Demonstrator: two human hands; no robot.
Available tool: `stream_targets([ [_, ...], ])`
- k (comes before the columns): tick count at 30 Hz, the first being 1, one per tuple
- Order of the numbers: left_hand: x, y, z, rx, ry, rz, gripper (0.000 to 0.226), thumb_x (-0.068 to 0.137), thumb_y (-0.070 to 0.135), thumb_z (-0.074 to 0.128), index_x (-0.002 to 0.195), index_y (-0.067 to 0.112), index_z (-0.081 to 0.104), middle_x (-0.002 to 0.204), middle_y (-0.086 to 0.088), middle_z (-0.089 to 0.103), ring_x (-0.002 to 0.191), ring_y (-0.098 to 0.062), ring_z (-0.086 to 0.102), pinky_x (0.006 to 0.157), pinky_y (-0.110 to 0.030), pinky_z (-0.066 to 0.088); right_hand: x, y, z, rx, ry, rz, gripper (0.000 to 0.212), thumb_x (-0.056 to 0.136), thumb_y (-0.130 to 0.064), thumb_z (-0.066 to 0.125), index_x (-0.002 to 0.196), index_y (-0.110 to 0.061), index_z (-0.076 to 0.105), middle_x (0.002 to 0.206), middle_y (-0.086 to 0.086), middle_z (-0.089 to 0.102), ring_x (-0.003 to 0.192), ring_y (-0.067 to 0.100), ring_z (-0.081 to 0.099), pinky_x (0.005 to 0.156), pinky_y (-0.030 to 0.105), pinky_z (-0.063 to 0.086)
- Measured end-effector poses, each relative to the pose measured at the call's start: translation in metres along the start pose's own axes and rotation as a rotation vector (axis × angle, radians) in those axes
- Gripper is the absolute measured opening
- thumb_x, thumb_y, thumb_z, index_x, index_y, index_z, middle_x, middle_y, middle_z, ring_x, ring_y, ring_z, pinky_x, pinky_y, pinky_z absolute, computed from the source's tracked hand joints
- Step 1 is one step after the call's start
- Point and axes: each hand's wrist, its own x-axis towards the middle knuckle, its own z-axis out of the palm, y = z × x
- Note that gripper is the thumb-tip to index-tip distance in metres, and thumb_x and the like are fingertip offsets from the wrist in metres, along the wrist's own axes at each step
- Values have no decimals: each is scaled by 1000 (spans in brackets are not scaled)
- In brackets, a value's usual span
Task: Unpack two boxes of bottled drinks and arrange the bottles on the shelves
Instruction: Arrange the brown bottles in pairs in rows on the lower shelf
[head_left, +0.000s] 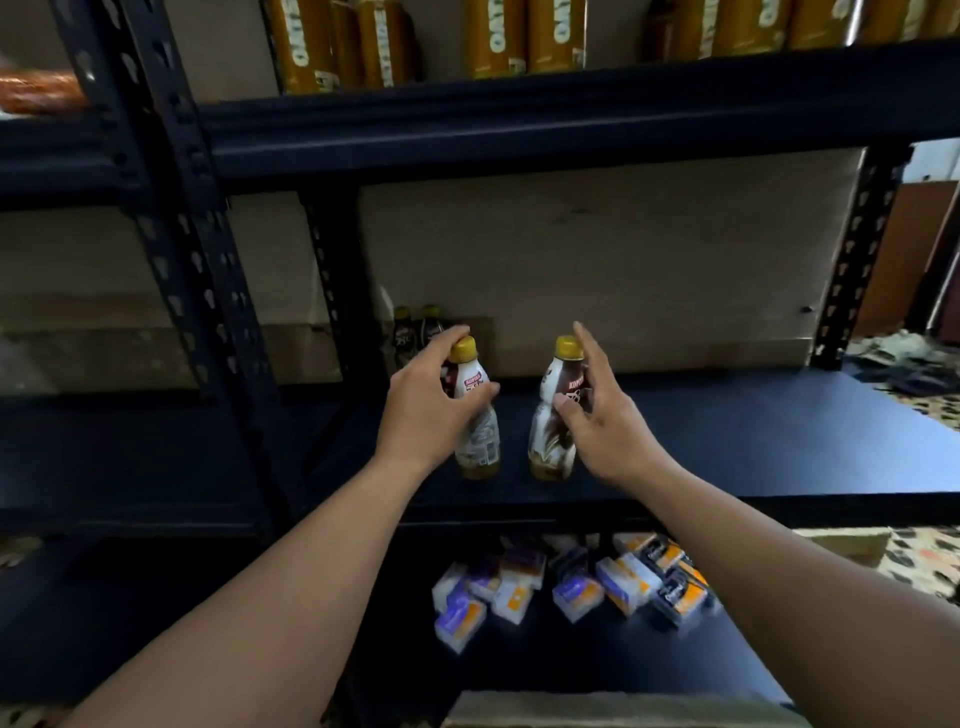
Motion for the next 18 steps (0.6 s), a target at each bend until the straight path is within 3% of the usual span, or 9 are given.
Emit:
stream_targets([
  [3,17,-29,18,-29,-27,-44,71,81,28,85,144,35,52,125,17,56,115,-5,56,92,-14,44,20,26,14,-49,-31,3,79,106,-17,53,153,-61,9,123,-6,65,106,10,64,102,40,52],
  [6,25,-55,32,-28,-55,-58,72,83,29,84,144,42,48,135,18,53,122,-1,50,89,-4,35,32,49,25,-64,-32,-16,78,106,-18,51,153,-63,7,141,1,59,119,19,61,106,42,50],
  [9,27,-76,42,-32,-15,-84,70,84,33,82,142,46,45,137,13,55,124,-5,52,99,-16,45,38,68,33,-58,-28,-38,80,108,-23,49,153,-63,-2,136,4,62,112,20,65,98,37,51],
  [11,25,-85,48,-49,24,-90,74,83,39,82,143,47,40,132,13,59,123,-6,55,103,-25,47,35,81,38,-47,-77,-22,82,108,-26,50,150,-66,-8,139,-1,61,121,21,62,103,38,50],
  [12,23,-88,50,-62,28,-92,78,83,40,82,146,47,36,131,15,59,121,-2,56,102,-23,47,32,88,40,-38,-110,-9,83,108,-27,50,150,-67,-10,143,-9,57,126,19,60,107,37,49],
  [15,16,-100,57,-113,-21,-129,94,83,36,82,154,49,21,119,41,56,111,21,52,92,-3,41,34,99,43,-34,-179,24,87,106,-33,54,148,-69,-13,147,-18,52,128,11,58,113,40,45],
  [16,14,-105,60,-135,-41,-150,97,84,35,81,156,48,17,112,51,54,107,27,51,92,-3,40,37,100,43,-34,-190,27,88,105,-33,55,148,-69,-13,149,-16,52,129,10,58,113,42,44],
  [18,11,-115,65,-180,-58,-204,98,85,39,80,157,48,14,108,59,49,108,26,51,103,-18,44,42,98,45,-46,-194,28,89,105,-33,56,150,-67,-13,150,-13,53,129,9,58,114,43,44],
])
